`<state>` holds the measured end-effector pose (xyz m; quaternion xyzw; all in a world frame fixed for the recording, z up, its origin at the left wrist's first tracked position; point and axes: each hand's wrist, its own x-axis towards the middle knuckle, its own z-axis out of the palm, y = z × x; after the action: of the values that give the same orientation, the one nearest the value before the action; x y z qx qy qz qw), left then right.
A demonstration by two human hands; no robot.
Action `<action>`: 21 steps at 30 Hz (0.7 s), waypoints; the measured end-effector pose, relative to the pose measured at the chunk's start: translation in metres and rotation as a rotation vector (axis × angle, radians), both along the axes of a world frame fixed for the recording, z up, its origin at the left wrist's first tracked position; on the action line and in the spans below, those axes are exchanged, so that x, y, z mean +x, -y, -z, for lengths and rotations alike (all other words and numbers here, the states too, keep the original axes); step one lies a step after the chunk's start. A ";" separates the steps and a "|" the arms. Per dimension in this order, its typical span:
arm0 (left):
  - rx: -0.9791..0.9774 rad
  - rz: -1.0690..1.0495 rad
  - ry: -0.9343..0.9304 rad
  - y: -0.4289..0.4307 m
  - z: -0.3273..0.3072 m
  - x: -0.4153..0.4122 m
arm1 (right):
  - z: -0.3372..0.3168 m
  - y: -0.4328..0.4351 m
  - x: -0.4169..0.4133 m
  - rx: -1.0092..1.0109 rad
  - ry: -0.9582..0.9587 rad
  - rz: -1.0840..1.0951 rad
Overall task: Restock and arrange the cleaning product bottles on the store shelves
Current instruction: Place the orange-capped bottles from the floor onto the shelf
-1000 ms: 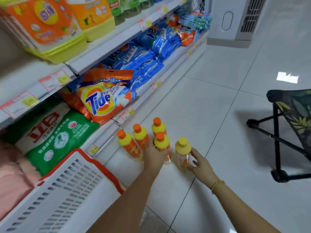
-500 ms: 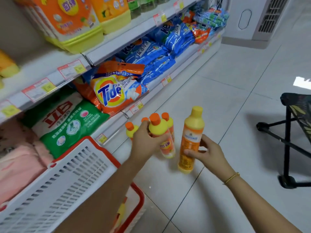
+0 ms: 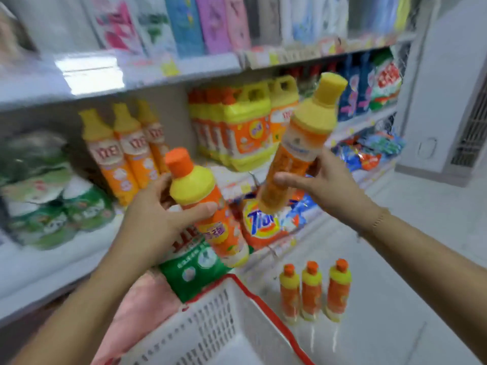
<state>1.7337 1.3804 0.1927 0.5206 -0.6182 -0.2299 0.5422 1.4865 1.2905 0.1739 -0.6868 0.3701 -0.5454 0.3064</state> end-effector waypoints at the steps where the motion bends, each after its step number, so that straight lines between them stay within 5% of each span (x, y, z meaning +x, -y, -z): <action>1: -0.025 -0.022 -0.015 -0.007 -0.004 0.019 | -0.009 0.013 0.026 -0.028 0.004 0.003; 9: -0.012 -0.120 -0.073 -0.026 -0.006 0.133 | -0.008 0.078 0.195 -0.021 -0.049 0.060; 21: 0.071 -0.155 -0.077 -0.010 0.000 0.132 | -0.004 0.142 0.250 0.067 -0.279 0.209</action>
<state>1.8657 1.3901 0.1929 0.5766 -0.5462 -0.2288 0.5629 1.7363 1.1490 0.1776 -0.7030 0.4963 -0.4611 0.2163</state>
